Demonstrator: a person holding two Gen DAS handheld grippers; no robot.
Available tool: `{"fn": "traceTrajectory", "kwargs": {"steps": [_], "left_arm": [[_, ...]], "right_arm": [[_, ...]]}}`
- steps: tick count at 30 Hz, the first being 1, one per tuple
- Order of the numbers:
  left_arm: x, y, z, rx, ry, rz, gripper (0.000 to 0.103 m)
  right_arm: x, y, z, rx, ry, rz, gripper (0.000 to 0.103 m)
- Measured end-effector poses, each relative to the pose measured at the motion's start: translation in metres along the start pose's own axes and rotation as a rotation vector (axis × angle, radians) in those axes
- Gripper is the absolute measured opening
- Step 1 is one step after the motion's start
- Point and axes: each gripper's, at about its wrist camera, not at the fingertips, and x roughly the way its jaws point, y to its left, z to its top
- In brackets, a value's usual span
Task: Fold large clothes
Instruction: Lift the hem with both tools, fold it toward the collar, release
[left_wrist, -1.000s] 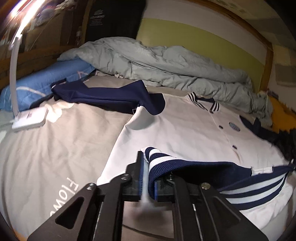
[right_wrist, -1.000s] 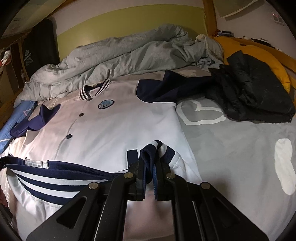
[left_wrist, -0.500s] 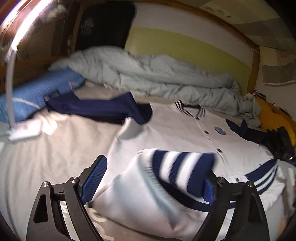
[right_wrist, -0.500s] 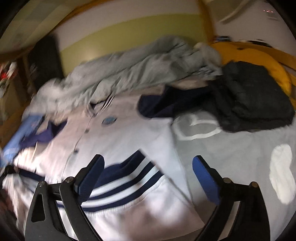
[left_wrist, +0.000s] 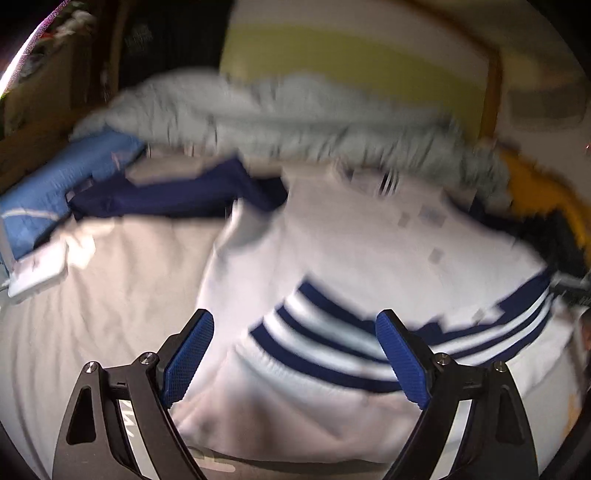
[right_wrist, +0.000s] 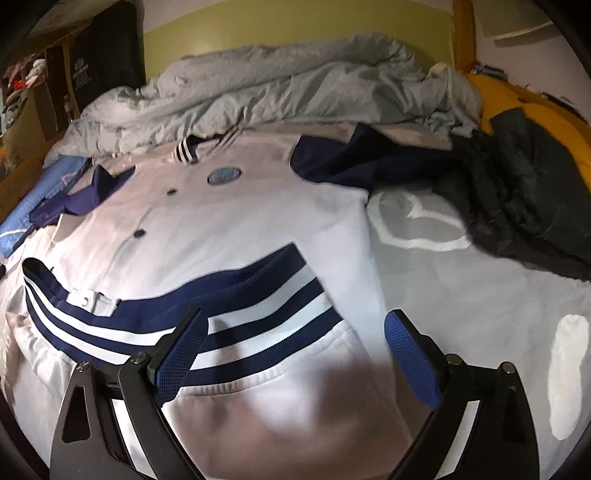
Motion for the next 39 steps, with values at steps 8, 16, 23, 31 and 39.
{"fn": "traceTrajectory", "kwargs": {"steps": [8, 16, 23, 31, 39], "left_arm": [[0.04, 0.001, -0.005, 0.019, 0.023, -0.061, 0.021], [0.016, -0.003, 0.021, 0.035, -0.127, -0.02, 0.02], [0.05, -0.008, 0.003, 0.079, 0.003, 0.085, 0.032], [0.005, -0.008, 0.002, 0.058, -0.136, 0.129, 0.071], [-0.062, -0.024, 0.0, 0.025, -0.301, 0.1, 0.089]], "right_arm": [[0.009, 0.017, -0.004, -0.109, -0.045, -0.066, 0.012], [-0.024, 0.016, 0.012, -0.039, -0.254, -0.09, 0.012], [0.023, 0.021, 0.005, -0.085, -0.085, -0.163, 0.022], [-0.023, 0.017, -0.001, -0.004, -0.213, -0.176, 0.079], [-0.073, 0.038, -0.006, -0.007, -0.323, -0.136, 0.1]]}}
